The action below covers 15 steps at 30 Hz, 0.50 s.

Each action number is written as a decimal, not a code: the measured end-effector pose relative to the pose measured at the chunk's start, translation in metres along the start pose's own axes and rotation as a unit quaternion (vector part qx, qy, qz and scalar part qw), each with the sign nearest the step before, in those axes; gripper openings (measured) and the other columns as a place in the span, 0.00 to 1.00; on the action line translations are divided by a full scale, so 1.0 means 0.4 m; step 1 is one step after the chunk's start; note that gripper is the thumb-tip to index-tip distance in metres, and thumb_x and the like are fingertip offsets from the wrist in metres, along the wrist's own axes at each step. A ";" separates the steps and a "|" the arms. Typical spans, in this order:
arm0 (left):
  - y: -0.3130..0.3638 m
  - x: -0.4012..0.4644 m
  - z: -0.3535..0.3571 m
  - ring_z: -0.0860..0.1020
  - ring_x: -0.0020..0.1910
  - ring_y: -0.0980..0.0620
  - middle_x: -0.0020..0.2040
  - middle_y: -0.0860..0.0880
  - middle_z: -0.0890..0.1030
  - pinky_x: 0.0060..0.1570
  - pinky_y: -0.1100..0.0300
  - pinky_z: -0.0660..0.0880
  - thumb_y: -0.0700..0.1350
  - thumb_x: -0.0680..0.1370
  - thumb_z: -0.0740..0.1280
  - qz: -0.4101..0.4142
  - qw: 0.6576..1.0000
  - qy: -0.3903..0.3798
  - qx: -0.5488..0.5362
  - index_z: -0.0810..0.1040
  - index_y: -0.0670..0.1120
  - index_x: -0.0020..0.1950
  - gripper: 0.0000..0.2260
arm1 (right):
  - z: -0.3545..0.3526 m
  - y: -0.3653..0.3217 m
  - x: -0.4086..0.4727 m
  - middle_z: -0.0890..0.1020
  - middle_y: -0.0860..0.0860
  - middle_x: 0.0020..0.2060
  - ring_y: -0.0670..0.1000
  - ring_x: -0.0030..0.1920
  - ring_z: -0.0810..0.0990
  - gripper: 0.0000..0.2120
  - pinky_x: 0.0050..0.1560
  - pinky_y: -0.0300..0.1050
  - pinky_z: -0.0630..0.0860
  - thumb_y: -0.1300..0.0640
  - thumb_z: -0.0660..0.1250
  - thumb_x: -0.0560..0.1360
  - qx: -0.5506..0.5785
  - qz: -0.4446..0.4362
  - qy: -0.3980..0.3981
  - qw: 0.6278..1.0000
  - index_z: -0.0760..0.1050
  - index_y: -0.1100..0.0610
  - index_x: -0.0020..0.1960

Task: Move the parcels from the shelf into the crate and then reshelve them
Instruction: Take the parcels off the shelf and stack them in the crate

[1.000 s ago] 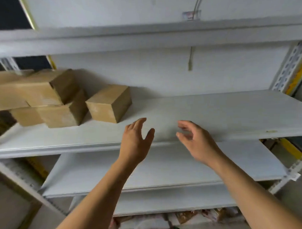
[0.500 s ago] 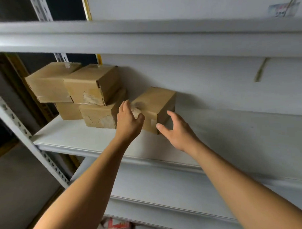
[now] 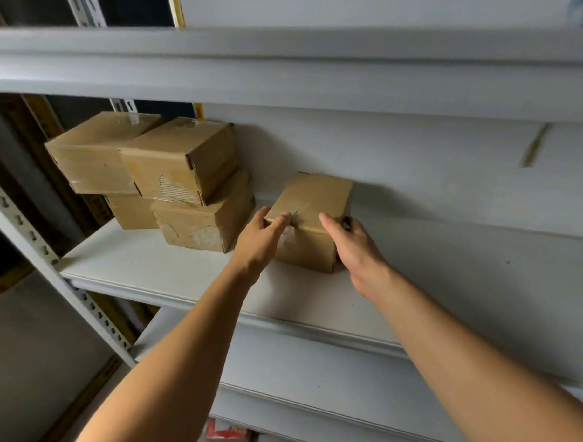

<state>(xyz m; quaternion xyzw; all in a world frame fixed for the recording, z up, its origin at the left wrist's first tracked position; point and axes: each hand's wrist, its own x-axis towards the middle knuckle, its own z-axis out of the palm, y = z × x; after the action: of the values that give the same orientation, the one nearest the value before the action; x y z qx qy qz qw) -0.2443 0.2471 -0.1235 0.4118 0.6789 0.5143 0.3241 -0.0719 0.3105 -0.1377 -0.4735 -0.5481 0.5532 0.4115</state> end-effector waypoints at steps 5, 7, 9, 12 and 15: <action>0.012 -0.063 0.056 0.82 0.52 0.58 0.54 0.58 0.84 0.52 0.56 0.78 0.56 0.82 0.67 0.036 0.996 -0.074 -0.031 0.79 0.58 0.64 0.11 | -0.089 0.015 -0.058 0.87 0.50 0.58 0.54 0.60 0.85 0.25 0.58 0.50 0.78 0.39 0.73 0.75 0.032 -0.022 0.018 0.999 0.80 0.52 0.66; 0.013 -0.088 0.082 0.83 0.50 0.62 0.54 0.59 0.85 0.53 0.58 0.77 0.54 0.82 0.67 0.057 0.994 -0.086 -0.044 0.79 0.61 0.62 0.10 | -0.128 0.019 -0.092 0.87 0.52 0.61 0.55 0.62 0.84 0.16 0.60 0.50 0.78 0.51 0.70 0.82 0.056 -0.045 0.012 0.997 0.79 0.54 0.69; 0.014 -0.111 0.109 0.84 0.53 0.62 0.56 0.59 0.86 0.57 0.57 0.78 0.55 0.80 0.68 0.079 0.990 -0.101 -0.054 0.79 0.63 0.65 0.13 | -0.170 0.020 -0.127 0.86 0.51 0.63 0.55 0.66 0.82 0.17 0.68 0.52 0.76 0.57 0.69 0.83 0.063 -0.070 0.020 0.995 0.78 0.55 0.71; 0.025 -0.147 0.152 0.82 0.56 0.62 0.58 0.63 0.84 0.59 0.59 0.78 0.51 0.82 0.69 0.120 0.982 -0.134 -0.052 0.76 0.64 0.68 0.16 | -0.234 0.016 -0.199 0.83 0.47 0.68 0.50 0.70 0.80 0.21 0.73 0.48 0.72 0.60 0.67 0.84 0.044 -0.102 0.040 0.993 0.73 0.52 0.77; 0.039 -0.190 0.214 0.81 0.57 0.65 0.60 0.66 0.82 0.58 0.64 0.77 0.49 0.83 0.68 0.153 0.971 -0.175 -0.057 0.73 0.64 0.72 0.19 | -0.303 0.020 -0.286 0.81 0.45 0.71 0.47 0.72 0.77 0.24 0.76 0.49 0.70 0.61 0.65 0.85 0.035 -0.117 0.082 0.989 0.69 0.52 0.80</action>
<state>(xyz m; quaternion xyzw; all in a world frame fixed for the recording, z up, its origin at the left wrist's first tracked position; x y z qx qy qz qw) -0.1328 0.2182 -0.1296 0.5753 0.5101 0.5152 0.3787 0.0711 0.2246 -0.1314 -0.4355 -0.5443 0.4795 0.5331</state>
